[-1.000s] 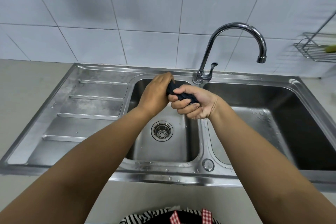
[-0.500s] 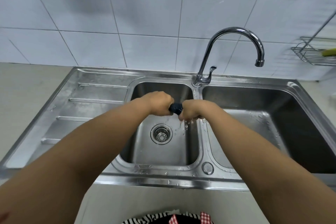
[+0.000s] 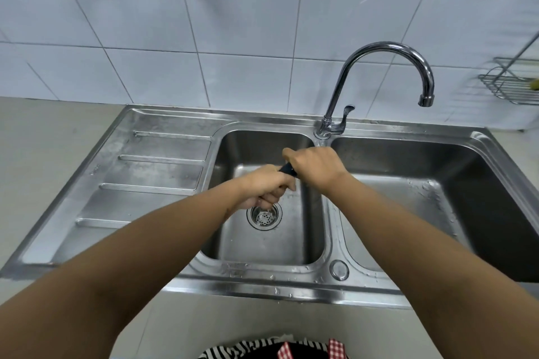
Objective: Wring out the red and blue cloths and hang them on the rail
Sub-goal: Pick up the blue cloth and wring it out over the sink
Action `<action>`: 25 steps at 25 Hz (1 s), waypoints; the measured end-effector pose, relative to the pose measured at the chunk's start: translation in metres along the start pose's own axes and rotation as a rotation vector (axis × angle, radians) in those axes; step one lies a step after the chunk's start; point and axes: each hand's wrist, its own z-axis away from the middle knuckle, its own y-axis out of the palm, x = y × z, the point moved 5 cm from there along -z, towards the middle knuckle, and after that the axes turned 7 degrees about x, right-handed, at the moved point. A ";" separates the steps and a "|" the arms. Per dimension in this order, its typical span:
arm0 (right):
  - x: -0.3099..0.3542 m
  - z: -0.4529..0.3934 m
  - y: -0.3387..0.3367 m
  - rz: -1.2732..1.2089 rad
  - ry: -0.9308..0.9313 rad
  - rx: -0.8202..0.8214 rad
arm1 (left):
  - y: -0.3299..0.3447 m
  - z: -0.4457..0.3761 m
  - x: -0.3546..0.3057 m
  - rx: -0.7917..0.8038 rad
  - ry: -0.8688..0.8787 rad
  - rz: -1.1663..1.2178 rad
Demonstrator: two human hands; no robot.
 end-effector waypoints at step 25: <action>-0.002 0.011 0.018 -1.760 0.304 0.767 | -0.060 0.006 -0.044 -0.587 0.438 -1.525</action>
